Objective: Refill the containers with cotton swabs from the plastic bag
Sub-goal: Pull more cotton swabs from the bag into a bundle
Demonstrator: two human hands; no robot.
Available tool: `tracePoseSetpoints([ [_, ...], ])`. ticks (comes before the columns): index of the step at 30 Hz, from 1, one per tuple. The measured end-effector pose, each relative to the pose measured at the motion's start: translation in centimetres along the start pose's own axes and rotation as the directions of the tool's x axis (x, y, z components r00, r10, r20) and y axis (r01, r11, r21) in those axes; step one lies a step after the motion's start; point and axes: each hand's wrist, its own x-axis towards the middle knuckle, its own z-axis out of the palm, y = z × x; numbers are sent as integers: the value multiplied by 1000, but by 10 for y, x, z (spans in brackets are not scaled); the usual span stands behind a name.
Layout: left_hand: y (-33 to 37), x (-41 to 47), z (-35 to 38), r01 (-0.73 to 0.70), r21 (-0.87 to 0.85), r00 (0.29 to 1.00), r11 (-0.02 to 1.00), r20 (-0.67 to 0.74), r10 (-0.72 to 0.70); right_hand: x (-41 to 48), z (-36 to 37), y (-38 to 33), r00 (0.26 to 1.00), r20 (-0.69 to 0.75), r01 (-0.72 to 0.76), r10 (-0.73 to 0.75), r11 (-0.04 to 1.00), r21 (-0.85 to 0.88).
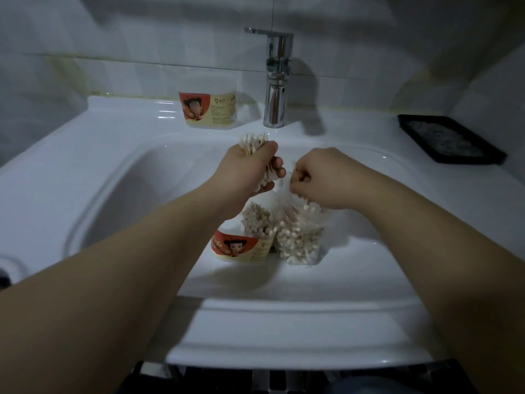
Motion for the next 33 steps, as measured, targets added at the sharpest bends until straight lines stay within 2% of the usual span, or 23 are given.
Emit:
tracePoseSetpoints([
  [3,-1,1,1,-28,23,1000,999,-1,28,0,-8,6,985,-163,-14,46,981,194],
  [5,-2,0,3,-44,33,999,998,1,44,-1,-10,7,969,-227,2,95,918,396],
  [7,-3,-1,4,-43,28,999,999,33,42,-2,-10,5,961,-257,46,100,861,507],
  [13,0,-4,2,-35,-3,986,999,162,35,4,-4,2,936,-335,95,108,839,535],
  [16,0,-6,2,-58,86,973,995,227,37,1,-6,0,945,-320,104,69,864,493],
  [20,-2,-8,5,-84,177,977,981,207,46,-2,-5,-4,962,-271,81,41,903,423],
  [22,0,-7,4,-81,204,991,976,122,57,-2,-10,-3,973,-218,33,72,897,441],
  [24,3,-5,2,-73,213,997,974,14,72,-6,-15,-1,993,-93,-30,77,904,426],
  [26,4,-3,0,-81,180,994,980,-59,93,-12,-19,1,999,41,-14,5,976,219],
  [28,3,-3,-1,-86,128,992,988,-80,97,-18,-18,-2,977,208,42,-49,998,39],
  [30,3,-4,1,-72,55,996,996,-54,75,-23,-15,-4,939,340,76,-57,996,-42],
  [33,3,-7,3,-61,38,998,997,-3,61,-21,-7,-4,931,359,99,-66,992,-75],
])
